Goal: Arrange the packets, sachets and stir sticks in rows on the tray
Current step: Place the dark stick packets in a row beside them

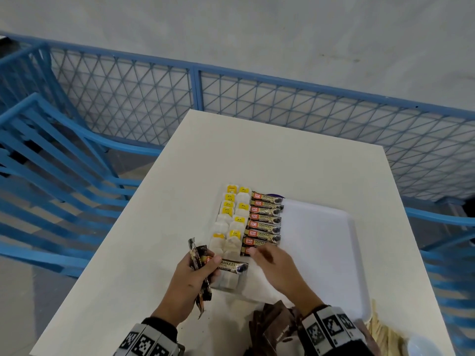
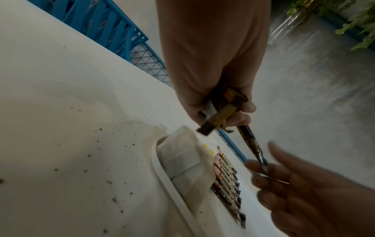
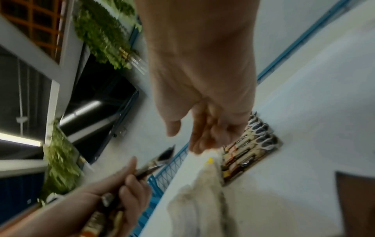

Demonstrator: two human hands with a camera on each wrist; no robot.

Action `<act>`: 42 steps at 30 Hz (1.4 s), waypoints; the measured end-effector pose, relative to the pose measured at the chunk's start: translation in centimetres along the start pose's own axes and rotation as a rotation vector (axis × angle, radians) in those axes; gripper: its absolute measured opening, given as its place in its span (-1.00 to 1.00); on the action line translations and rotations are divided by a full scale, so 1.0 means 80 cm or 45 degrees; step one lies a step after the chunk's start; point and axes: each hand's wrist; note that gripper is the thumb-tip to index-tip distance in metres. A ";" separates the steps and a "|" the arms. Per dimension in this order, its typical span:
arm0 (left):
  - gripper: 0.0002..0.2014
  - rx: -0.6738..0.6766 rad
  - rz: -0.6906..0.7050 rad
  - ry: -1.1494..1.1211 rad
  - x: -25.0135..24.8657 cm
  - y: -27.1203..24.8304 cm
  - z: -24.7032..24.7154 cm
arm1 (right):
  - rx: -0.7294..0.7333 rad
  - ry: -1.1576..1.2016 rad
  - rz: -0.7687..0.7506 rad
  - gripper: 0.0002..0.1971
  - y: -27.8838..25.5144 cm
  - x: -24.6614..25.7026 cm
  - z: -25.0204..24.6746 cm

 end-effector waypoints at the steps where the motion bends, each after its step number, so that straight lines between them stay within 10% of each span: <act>1: -0.86 0.000 0.005 -0.011 -0.001 0.000 0.001 | 0.155 0.059 0.014 -0.80 -0.007 0.008 0.003; 4: -0.90 0.005 0.018 -0.030 -0.005 -0.001 0.003 | 0.364 0.301 0.009 -0.88 -0.014 0.012 0.010; 18: -0.94 0.031 -0.027 0.045 -0.009 -0.009 0.003 | 0.241 0.669 0.172 -0.90 -0.020 -0.014 -0.015; 26: -0.85 0.015 -0.263 -0.105 -0.006 -0.003 -0.011 | -0.058 0.452 0.327 -0.94 -0.001 -0.051 -0.043; 42: -0.79 0.065 -0.163 -0.136 0.000 -0.005 -0.015 | -0.196 0.107 0.386 -0.79 0.023 -0.058 -0.017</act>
Point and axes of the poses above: each hand's wrist, its own y-axis towards the middle knuckle, its own z-axis out of the palm, x = y × z, and after that the axes turned 2 degrees about z, right-handed
